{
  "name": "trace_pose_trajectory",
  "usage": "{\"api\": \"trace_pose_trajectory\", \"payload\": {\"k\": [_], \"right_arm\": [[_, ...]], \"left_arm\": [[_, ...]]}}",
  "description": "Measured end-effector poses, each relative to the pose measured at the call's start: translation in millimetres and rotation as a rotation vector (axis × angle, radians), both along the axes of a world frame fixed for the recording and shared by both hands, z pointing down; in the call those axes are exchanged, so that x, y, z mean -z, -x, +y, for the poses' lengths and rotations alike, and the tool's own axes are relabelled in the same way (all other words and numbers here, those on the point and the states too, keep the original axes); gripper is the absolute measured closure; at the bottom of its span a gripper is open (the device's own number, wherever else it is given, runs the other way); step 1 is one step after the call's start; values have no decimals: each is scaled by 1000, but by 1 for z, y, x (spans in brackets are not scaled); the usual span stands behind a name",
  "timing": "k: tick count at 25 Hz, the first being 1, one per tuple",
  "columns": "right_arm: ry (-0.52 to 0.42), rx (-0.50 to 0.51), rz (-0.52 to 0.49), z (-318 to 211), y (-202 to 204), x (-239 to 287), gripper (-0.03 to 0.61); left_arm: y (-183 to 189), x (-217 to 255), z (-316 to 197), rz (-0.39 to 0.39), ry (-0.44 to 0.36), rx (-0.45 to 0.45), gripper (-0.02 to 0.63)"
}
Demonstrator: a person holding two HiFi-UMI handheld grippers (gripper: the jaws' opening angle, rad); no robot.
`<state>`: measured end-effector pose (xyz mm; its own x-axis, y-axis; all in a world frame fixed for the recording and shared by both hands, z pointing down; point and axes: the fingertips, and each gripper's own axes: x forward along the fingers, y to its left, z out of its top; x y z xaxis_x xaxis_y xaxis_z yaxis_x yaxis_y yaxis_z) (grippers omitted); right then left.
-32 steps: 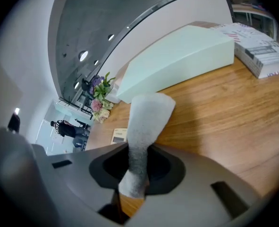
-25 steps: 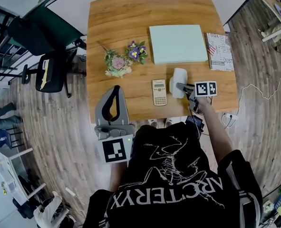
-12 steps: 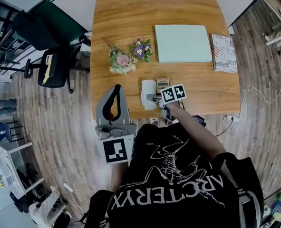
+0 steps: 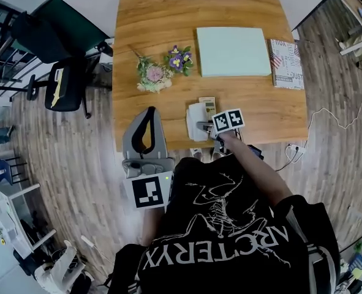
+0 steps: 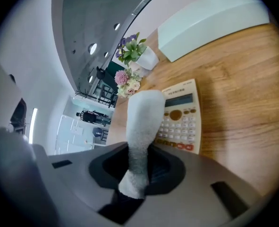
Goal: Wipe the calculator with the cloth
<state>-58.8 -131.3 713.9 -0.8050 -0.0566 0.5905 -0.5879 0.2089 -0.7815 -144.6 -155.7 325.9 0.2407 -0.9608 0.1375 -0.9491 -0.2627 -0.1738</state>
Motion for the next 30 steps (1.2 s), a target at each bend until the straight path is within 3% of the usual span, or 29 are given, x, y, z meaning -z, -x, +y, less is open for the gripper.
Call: {"api": "trace_pose_trajectory", "payload": {"k": [17, 20, 22, 24, 30], "right_arm": [[43, -235, 73, 18, -174, -16, 489], [4, -284, -26, 13, -188, 12, 488], [-86, -335, -150, 0, -193, 56, 488], [-253, -360, -214, -17, -201, 110, 488], [-928, -317, -138, -63, -205, 285, 488]], "left_arm": [[-44, -2, -11, 26, -2, -97, 604], [-47, 0, -12, 21, -3, -96, 604], [-49, 1, -11, 14, 2, -91, 604], [-48, 2, -11, 3, 6, -83, 604], [-41, 11, -16, 14, -53, -70, 604]]}}
